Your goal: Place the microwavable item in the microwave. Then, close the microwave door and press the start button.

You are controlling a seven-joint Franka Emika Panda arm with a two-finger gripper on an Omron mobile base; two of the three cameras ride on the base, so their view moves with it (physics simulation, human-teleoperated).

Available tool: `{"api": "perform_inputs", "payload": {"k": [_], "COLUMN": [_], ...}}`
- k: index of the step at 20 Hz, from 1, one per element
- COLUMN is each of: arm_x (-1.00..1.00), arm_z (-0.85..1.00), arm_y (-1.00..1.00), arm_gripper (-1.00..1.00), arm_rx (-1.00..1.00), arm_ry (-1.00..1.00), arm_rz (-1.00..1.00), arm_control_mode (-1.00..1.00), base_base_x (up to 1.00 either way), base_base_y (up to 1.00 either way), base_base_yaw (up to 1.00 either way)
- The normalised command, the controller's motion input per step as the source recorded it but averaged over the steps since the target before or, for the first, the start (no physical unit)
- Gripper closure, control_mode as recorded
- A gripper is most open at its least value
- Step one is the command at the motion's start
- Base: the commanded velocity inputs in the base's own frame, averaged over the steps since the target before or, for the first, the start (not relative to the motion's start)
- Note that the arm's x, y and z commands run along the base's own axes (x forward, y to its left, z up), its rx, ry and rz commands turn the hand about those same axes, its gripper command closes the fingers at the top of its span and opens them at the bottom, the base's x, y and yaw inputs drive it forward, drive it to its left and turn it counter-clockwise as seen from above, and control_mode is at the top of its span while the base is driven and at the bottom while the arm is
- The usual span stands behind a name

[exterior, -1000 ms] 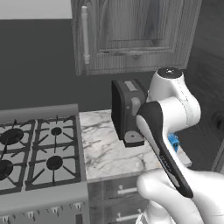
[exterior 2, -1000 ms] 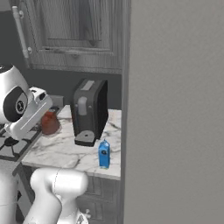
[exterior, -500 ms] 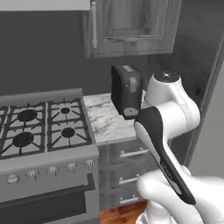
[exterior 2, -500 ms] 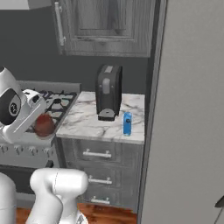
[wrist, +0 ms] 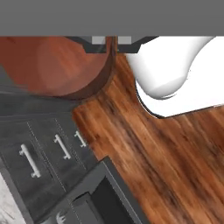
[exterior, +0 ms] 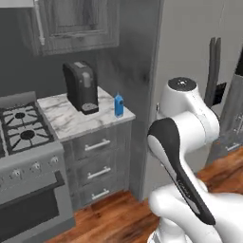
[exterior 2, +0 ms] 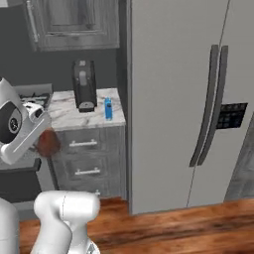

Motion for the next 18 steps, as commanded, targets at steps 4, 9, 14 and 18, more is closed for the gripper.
{"api": "perform_inputs", "payload": {"k": [4,9,14,18], "arm_x": [0.0,0.0,0.0,0.0], "arm_z": [0.0,0.0,0.0,0.0], "arm_y": [0.0,0.0,0.0,0.0], "arm_gripper": [1.0,1.0,1.0,1.0], "arm_rx": [0.0,0.0,0.0,0.0], "arm_ry": [0.0,0.0,0.0,0.0], "arm_rz": [0.0,0.0,0.0,0.0], "arm_control_mode": [1.0,1.0,1.0,1.0], "base_base_x": [-0.58,-0.08,0.16,0.16], "base_base_y": [-0.03,-0.39,-0.98,-1.0], "base_base_yaw": [-0.7,-0.69,-0.38,-0.1]}}
